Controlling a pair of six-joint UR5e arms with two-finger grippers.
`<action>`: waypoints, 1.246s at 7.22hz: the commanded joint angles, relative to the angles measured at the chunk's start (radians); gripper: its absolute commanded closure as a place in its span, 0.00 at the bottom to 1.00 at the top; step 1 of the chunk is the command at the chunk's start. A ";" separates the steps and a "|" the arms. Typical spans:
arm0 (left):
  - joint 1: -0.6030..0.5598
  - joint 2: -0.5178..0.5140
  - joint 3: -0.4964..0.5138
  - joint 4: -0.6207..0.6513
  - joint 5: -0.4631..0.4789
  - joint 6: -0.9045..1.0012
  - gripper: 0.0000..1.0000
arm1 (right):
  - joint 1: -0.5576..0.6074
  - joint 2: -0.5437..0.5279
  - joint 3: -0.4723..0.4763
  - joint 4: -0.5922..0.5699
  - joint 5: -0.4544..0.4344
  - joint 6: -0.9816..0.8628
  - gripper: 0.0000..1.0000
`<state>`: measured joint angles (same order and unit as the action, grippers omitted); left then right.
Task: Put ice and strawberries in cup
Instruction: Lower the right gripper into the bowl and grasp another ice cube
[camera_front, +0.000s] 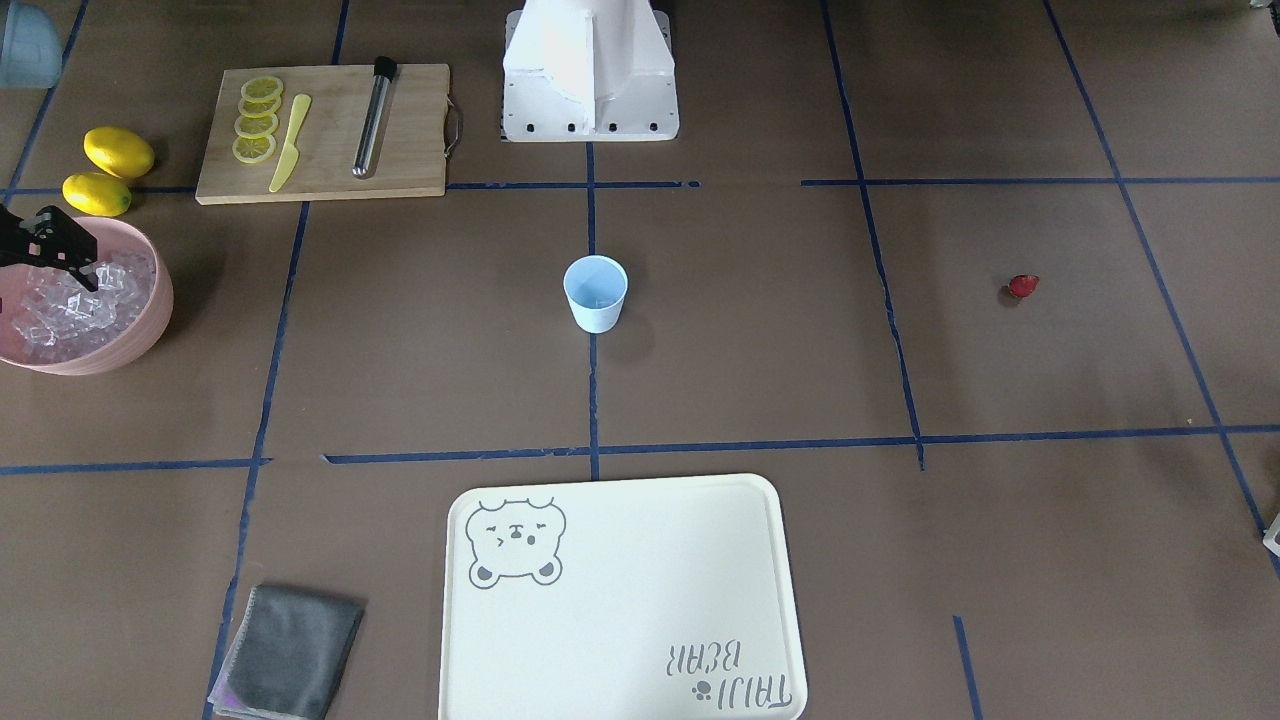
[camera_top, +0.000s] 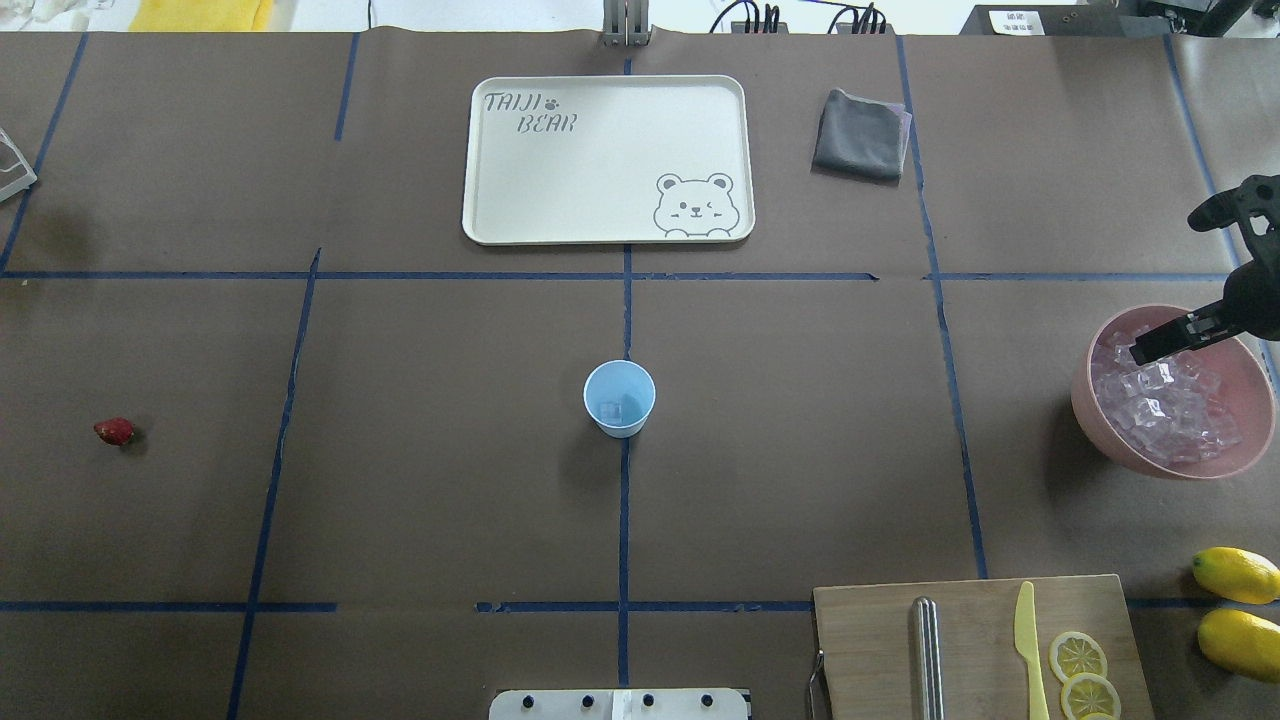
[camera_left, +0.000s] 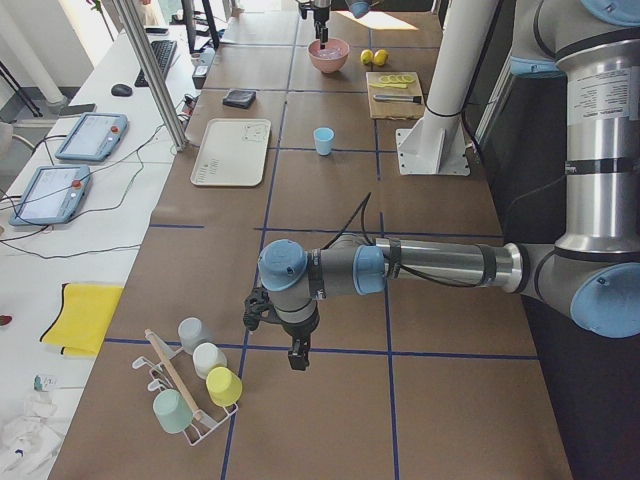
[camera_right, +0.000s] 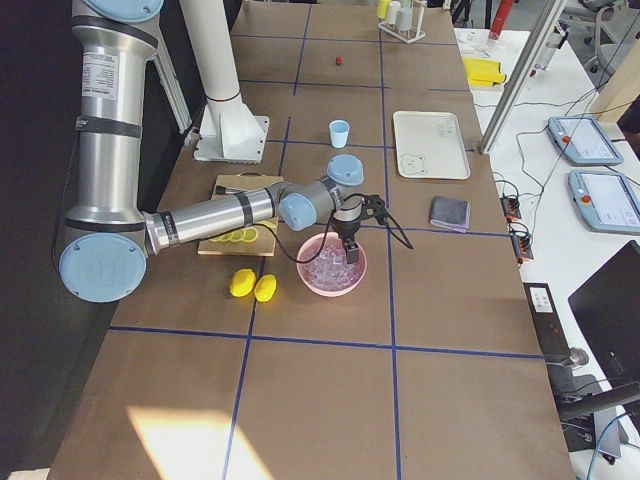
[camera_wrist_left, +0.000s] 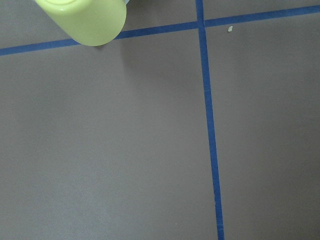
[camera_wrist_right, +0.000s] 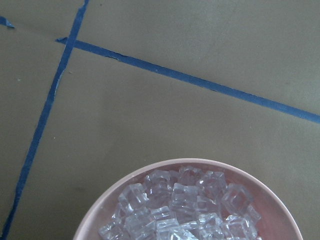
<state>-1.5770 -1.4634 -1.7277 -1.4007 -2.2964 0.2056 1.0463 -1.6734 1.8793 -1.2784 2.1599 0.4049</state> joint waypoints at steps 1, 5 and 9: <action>0.000 0.000 -0.001 0.000 0.000 0.000 0.00 | -0.026 -0.003 -0.025 0.027 -0.002 0.002 0.08; 0.000 0.000 -0.001 -0.001 0.000 0.000 0.00 | -0.043 -0.014 -0.029 0.027 -0.002 0.000 0.16; 0.000 0.000 -0.001 -0.003 0.000 0.000 0.00 | -0.045 -0.029 -0.029 0.021 -0.003 0.002 0.55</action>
<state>-1.5769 -1.4634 -1.7288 -1.4024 -2.2964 0.2055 1.0023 -1.6995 1.8501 -1.2542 2.1573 0.4052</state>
